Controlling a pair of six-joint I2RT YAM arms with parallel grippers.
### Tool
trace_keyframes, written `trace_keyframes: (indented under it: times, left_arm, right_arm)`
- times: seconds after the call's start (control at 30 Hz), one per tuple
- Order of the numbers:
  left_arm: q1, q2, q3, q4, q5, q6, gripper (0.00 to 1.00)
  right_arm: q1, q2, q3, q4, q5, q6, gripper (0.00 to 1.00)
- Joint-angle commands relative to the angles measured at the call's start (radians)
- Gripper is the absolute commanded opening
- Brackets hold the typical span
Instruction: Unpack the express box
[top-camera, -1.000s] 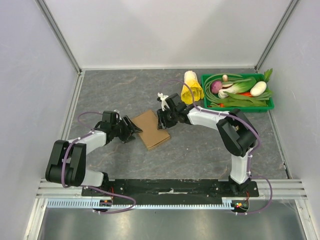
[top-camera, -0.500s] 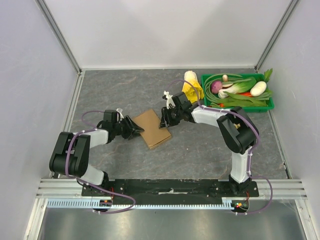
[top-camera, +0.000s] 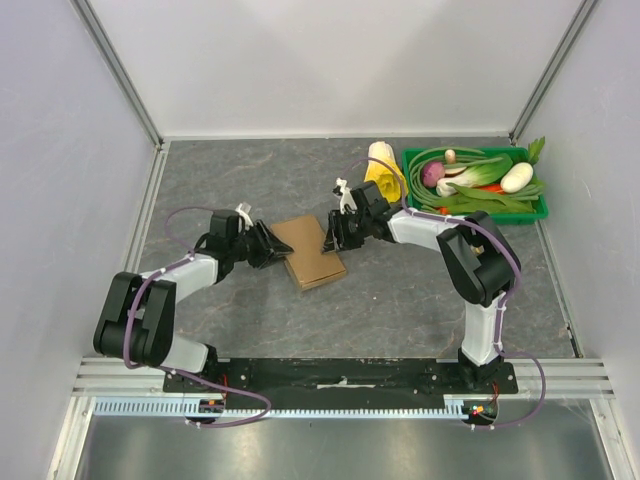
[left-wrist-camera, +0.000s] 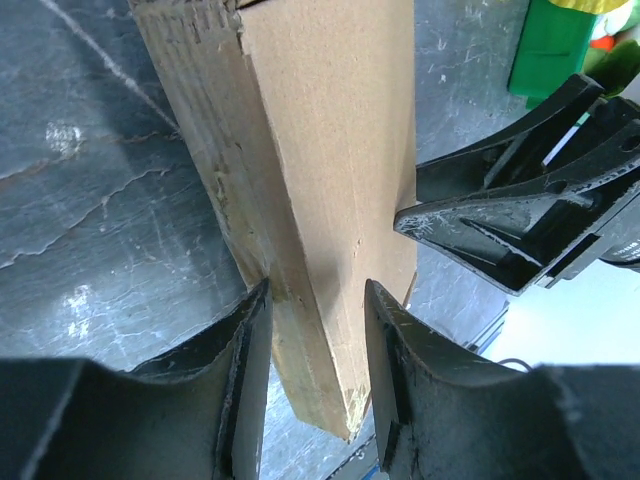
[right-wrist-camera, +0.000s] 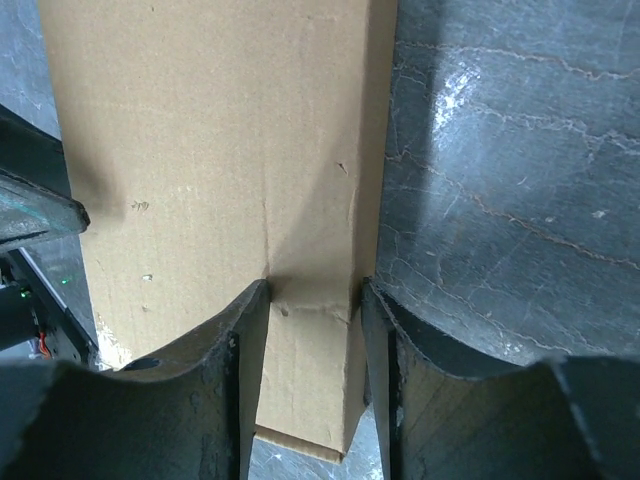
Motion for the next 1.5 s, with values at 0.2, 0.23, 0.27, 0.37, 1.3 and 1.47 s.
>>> trace_keyframes:
  times: [0.2,0.23,0.27,0.37,1.3,1.47]
  left_arm:
    - [-0.110,-0.011,0.118,0.179,0.203,-0.044,0.46]
    - [-0.116,-0.012,0.118,0.187,0.205,-0.047,0.46]
    - [-0.119,-0.012,0.125,0.190,0.208,-0.048,0.46]
    - [-0.134,-0.009,0.145,0.193,0.223,-0.042,0.47]
    - [-0.280,0.009,0.202,0.162,0.220,0.019,0.47]
    - [-0.280,-0.021,0.230,0.153,0.264,0.031,0.47]
  right_arm:
    - [0.057,0.031,-0.015,-0.040,-0.105,0.055,0.54]
    - [0.057,0.033,-0.016,-0.039,-0.104,0.057,0.54]
    - [0.059,0.036,-0.020,-0.040,-0.105,0.057,0.54]
    - [0.057,0.034,-0.030,-0.040,-0.107,0.057,0.54]
    - [0.056,-0.226,-0.159,-0.074,0.330,0.086,0.61]
    - [0.054,-0.350,-0.164,-0.118,0.456,0.100,0.63]
